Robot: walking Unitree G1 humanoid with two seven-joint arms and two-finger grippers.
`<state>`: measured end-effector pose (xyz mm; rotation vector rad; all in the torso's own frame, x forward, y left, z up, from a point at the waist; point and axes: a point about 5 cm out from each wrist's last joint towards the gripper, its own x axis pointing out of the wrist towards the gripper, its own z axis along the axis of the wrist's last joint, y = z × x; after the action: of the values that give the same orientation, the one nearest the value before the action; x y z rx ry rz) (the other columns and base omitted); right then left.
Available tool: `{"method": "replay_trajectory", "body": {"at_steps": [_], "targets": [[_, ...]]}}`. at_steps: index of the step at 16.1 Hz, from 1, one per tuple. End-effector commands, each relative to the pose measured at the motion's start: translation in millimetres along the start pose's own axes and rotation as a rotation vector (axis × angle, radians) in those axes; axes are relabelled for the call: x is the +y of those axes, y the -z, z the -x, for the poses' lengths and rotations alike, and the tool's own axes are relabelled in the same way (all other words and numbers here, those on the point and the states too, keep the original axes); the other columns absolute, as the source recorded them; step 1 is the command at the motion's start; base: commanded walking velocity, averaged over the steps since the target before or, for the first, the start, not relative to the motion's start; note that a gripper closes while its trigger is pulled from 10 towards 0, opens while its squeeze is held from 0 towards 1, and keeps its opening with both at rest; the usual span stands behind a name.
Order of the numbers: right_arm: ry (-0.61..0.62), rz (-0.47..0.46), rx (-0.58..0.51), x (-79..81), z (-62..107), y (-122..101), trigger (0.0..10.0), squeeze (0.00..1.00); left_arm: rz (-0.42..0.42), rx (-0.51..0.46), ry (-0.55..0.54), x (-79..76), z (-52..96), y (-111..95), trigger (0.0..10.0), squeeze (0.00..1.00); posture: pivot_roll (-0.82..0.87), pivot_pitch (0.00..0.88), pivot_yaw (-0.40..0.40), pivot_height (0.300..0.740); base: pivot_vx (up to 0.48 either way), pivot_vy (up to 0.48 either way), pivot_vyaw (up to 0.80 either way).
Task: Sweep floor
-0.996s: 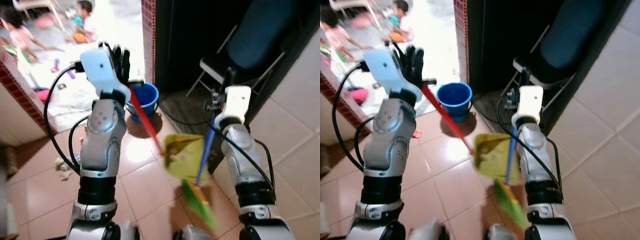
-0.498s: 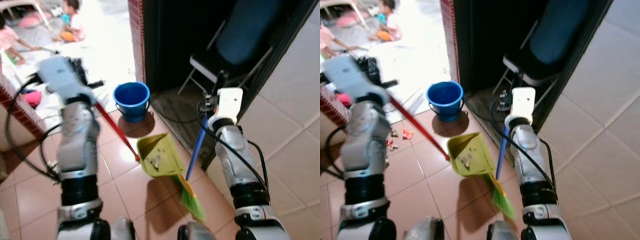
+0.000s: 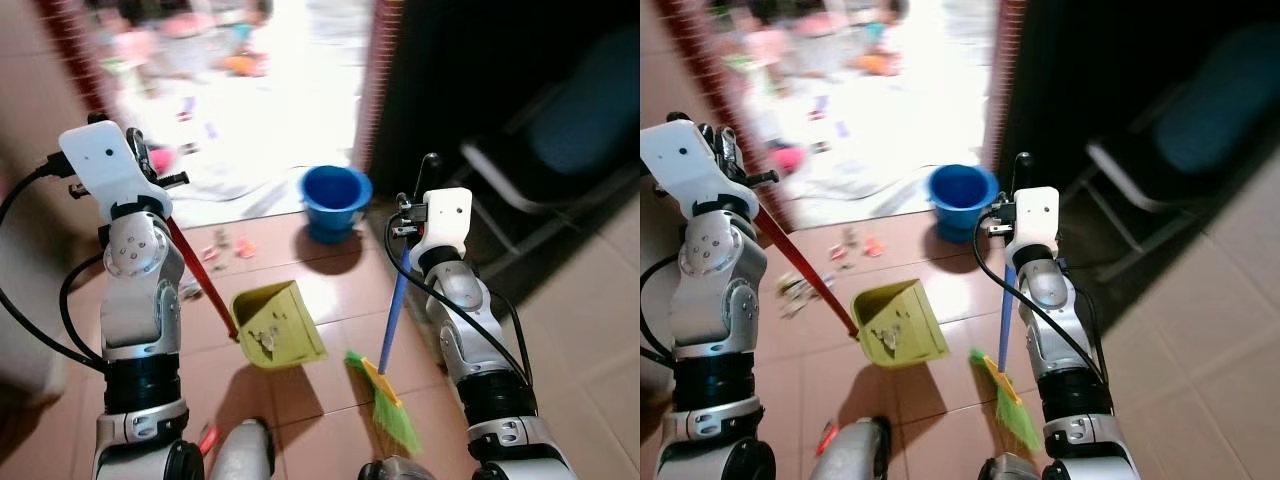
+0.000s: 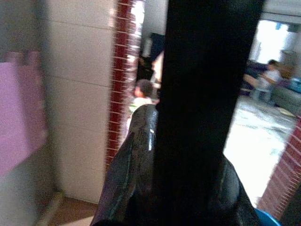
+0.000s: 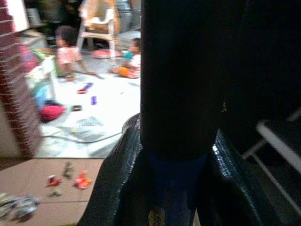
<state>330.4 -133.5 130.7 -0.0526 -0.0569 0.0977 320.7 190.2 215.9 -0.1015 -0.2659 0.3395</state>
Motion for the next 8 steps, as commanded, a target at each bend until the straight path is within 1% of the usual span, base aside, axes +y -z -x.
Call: {"method": "replay_trajectory", "body": {"at_steps": [1,2,3,5,6,8], "targets": [[-0.022,0.0,-0.05,4.2,-2.0,-9.7,10.0,0.0,0.075,-0.161,-0.012,-5.3,-11.3,-39.3,10.0,0.0,-0.01,0.039,0.002,0.74,0.0,0.0,0.0],[-0.026,0.002,-0.052,5.1,-2.2,-10.2,10.0,0.0,0.084,-0.179,-0.019,-5.3,-13.2,-44.7,10.0,0.0,-0.01,0.039,0.002,0.74,0.0,0.0,0.0],[-0.03,-0.002,-0.05,5.9,-2.8,-10.2,10.0,0.0,0.108,-0.214,-0.022,-6.5,-17.5,-56.2,10.0,0.0,-0.01,0.036,0.002,0.74,0.274,0.0,0.0],[-0.034,-0.007,-0.045,6.9,-3.8,-9.4,10.0,0.0,0.135,-0.263,-0.005,-11.0,-23.0,-70.6,10.0,0.0,-0.01,0.037,0.002,0.74,0.411,0.0,0.0],[-0.036,-0.008,-0.043,7.4,-4.0,-9.3,10.0,0.0,0.144,-0.266,0.011,-13.6,-24.5,-72.3,10.0,0.0,-0.01,0.036,0.003,0.74,0.461,0.0,0.0],[-0.037,-0.004,-0.043,7.8,-3.3,-8.9,10.0,0.0,0.15,-0.253,0.022,-16.3,-24.9,-69.6,10.0,0.0,-0.01,0.036,0.003,0.74,0.463,0.0,0.0]]}}
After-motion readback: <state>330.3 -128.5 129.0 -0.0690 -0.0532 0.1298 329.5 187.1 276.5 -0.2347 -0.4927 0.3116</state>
